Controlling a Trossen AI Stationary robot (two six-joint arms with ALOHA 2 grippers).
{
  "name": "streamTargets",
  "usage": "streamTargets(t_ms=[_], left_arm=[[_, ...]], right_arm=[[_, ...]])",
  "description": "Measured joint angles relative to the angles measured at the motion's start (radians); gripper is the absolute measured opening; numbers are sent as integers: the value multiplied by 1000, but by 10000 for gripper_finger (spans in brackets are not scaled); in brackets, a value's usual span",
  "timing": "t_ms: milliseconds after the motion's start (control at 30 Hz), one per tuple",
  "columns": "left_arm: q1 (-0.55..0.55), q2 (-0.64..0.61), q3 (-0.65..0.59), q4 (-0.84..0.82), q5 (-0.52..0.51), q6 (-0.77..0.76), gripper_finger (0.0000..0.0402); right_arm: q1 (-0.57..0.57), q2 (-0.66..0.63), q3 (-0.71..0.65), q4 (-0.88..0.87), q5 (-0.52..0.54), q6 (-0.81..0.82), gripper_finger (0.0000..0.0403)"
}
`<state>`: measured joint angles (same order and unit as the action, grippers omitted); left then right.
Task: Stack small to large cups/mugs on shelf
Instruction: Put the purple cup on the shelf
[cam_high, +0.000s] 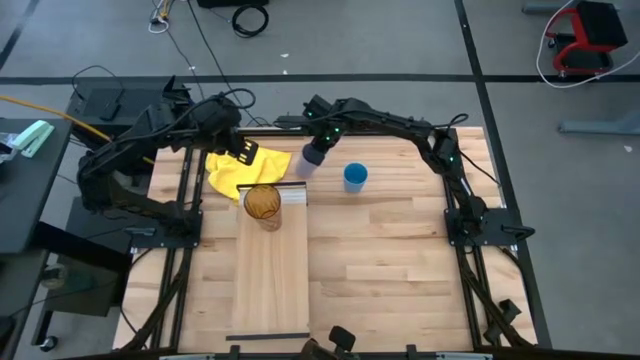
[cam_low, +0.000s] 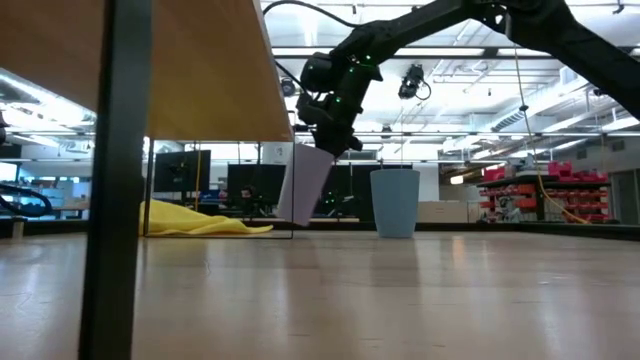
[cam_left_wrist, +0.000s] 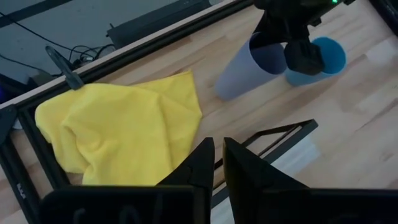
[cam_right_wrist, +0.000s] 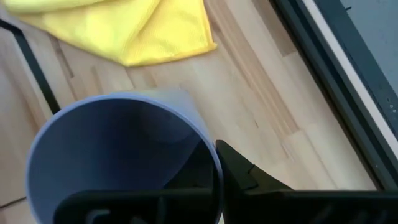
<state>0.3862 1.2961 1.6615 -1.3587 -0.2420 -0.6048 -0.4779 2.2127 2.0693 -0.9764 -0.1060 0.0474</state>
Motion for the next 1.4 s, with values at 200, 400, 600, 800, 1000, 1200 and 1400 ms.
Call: streamTargets(t_ms=[200, 400, 600, 800, 1000, 1200, 1400], left_arm=[[0, 9, -1, 1, 2, 0, 44], [0, 7, -1, 1, 4, -1, 40], [0, 7, -1, 2, 11, -3, 43], [0, 7, -1, 2, 12, -5, 44], [0, 7, -1, 2, 13, -12, 42], [0, 7, -1, 2, 13, -12, 48], [0, 7, -1, 7, 20, -5, 50]], right_arm=[[4, 0, 0, 7, -1, 10, 8], [5, 0, 0, 15, -9, 24, 27], [5, 0, 0, 40, -30, 50, 55], [5, 0, 0, 40, -30, 53, 58], [5, 0, 0, 41, -34, 55, 60], [5, 0, 0, 58, -34, 67, 60], [-7, -5, 0, 61, -52, 90, 60]])
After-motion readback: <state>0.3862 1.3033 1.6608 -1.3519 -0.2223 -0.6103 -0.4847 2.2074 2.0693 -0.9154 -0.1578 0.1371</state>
